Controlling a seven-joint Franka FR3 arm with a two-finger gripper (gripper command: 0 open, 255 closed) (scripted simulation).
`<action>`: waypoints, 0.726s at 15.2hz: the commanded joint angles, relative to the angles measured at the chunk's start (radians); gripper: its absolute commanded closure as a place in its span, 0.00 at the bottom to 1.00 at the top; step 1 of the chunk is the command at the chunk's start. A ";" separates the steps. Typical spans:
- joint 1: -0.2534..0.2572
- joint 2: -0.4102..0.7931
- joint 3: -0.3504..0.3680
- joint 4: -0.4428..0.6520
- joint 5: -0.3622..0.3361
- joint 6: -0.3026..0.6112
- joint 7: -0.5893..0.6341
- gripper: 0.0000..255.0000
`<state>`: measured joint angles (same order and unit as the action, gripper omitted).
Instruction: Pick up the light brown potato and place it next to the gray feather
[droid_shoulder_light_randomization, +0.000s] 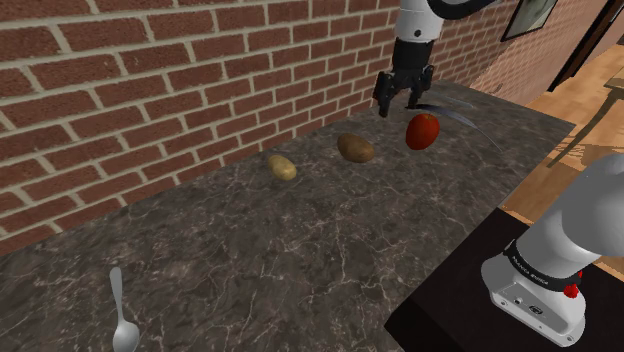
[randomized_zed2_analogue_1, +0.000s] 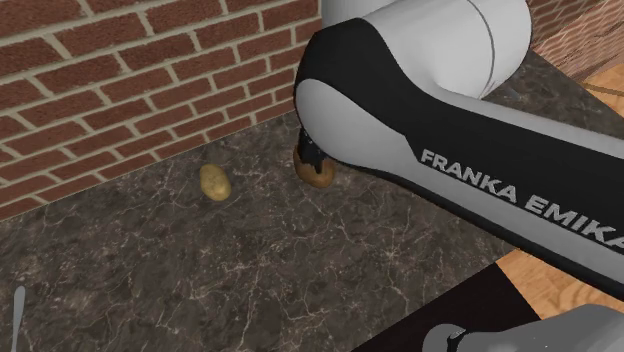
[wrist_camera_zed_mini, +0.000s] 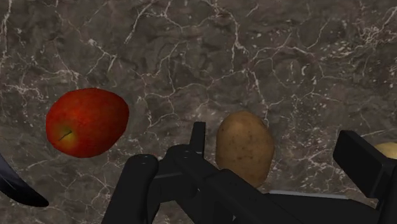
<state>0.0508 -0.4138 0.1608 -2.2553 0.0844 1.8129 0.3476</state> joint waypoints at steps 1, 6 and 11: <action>0.009 0.069 0.026 0.028 0.007 0.040 0.032 0.00; 0.026 0.245 0.075 0.127 0.002 0.111 0.103 0.00; 0.050 0.431 0.113 0.257 -0.025 0.158 0.176 0.00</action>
<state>0.0936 -0.0258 0.2646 -2.0390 0.0661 1.9704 0.5027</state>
